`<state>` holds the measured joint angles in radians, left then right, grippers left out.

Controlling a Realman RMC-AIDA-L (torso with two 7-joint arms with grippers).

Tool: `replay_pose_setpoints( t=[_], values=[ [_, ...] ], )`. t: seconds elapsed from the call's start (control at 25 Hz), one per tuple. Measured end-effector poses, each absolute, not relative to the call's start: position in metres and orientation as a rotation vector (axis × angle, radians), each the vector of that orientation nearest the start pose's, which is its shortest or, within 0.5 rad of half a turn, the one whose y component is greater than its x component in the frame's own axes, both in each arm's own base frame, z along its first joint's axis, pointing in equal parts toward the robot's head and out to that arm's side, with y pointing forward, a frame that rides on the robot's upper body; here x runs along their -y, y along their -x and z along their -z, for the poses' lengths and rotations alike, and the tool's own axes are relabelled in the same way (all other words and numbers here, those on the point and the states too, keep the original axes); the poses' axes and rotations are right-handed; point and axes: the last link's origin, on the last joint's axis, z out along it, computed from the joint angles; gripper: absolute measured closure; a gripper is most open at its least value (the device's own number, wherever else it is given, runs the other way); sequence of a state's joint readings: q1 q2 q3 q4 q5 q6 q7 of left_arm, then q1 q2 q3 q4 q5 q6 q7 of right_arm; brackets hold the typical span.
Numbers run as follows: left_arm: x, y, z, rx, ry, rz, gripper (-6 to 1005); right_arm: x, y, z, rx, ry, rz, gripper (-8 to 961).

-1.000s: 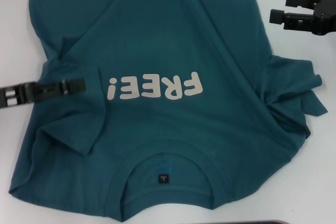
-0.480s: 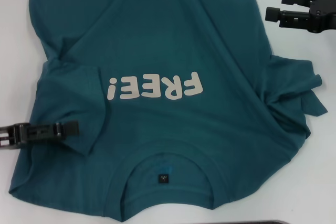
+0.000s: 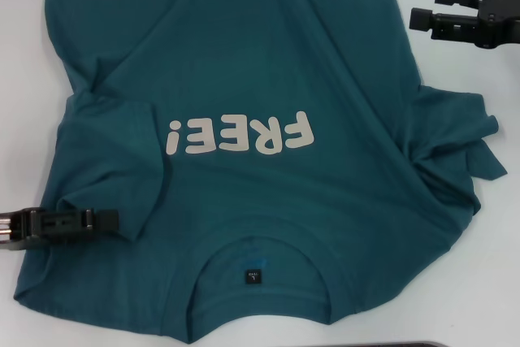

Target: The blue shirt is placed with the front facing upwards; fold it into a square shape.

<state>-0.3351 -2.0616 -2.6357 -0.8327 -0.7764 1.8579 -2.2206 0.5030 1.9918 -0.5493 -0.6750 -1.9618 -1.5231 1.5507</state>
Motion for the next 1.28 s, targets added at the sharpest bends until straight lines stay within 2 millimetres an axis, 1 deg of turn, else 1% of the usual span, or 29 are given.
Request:
replay_pose_setpoints(
  t=[0.56, 0.96, 1.16, 1.28],
  values=[
    [-0.247, 0.336, -0.034, 2.025, 2.318, 0.397, 61, -0.346, -0.293, -0.063, -0.852, 2.447, -0.755, 42],
    [-0.257, 0.331, -0.029, 2.025, 2.313, 0.383, 86, -0.347, -0.294, -0.064, -0.849, 2.440, -0.756, 43],
    [-0.259, 0.330, -0.029, 2.026, 2.308, 0.370, 158, -0.347, -0.294, -0.064, -0.847, 2.438, -0.755, 44],
    [-0.260, 0.330, -0.029, 2.028, 2.305, 0.366, 265, -0.347, -0.294, -0.064, -0.845, 2.437, -0.754, 44]
  ],
)
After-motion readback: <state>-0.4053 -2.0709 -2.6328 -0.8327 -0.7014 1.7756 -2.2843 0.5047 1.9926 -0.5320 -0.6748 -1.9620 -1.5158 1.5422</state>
